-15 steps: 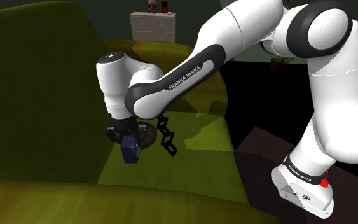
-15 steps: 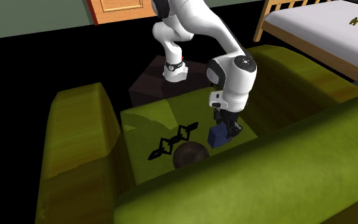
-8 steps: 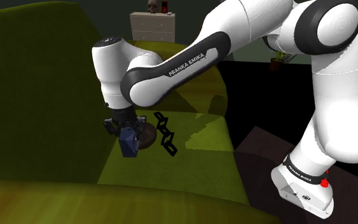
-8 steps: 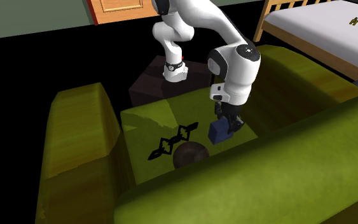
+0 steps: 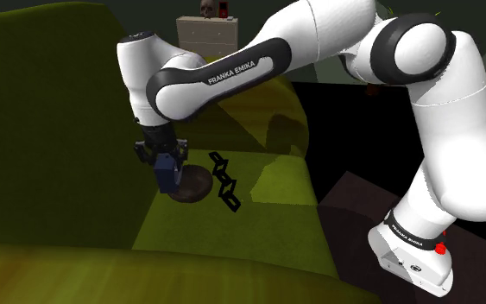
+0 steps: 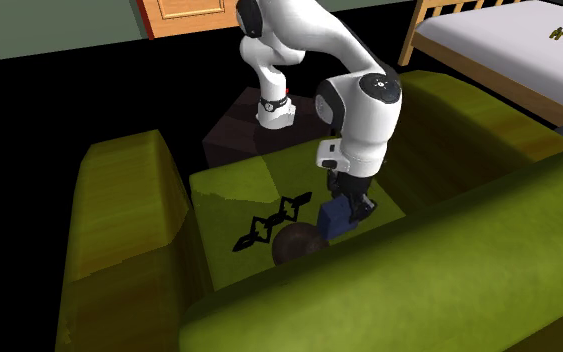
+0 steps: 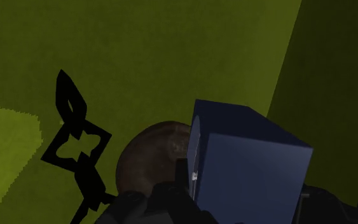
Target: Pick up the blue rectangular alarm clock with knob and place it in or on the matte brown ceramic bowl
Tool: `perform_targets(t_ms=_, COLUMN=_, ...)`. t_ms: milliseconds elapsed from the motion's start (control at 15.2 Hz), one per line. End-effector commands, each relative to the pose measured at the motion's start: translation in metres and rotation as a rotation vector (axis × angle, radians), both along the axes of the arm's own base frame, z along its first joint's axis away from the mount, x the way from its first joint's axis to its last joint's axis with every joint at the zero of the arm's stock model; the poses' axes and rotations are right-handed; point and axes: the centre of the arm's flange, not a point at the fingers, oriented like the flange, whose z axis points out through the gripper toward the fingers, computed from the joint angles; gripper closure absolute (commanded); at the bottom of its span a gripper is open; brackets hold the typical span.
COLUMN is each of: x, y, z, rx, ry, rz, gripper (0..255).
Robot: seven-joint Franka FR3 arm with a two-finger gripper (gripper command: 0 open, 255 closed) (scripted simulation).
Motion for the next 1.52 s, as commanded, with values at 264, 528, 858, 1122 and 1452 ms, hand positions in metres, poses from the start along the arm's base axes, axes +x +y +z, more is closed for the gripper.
perform_targets(t_ms=264, x=0.073, y=-0.029, z=0.008, rx=0.000, ry=0.000, rz=0.000, gripper=255)
perform_targets(t_ms=528, x=0.092, y=-0.036, z=-0.005, rx=0.000, ry=0.000, rz=0.000, gripper=255)
perform_targets(t_ms=858, x=0.091, y=-0.036, z=-0.032, rx=0.000, ry=0.000, rz=0.000, gripper=255)
perform_targets(t_ms=1122, x=0.092, y=-0.036, z=-0.053, rx=0.000, ry=0.000, rz=0.000, gripper=255)
perform_targets(t_ms=1452, x=0.092, y=-0.036, z=-0.078, rx=0.000, ry=0.000, rz=0.000, gripper=255)
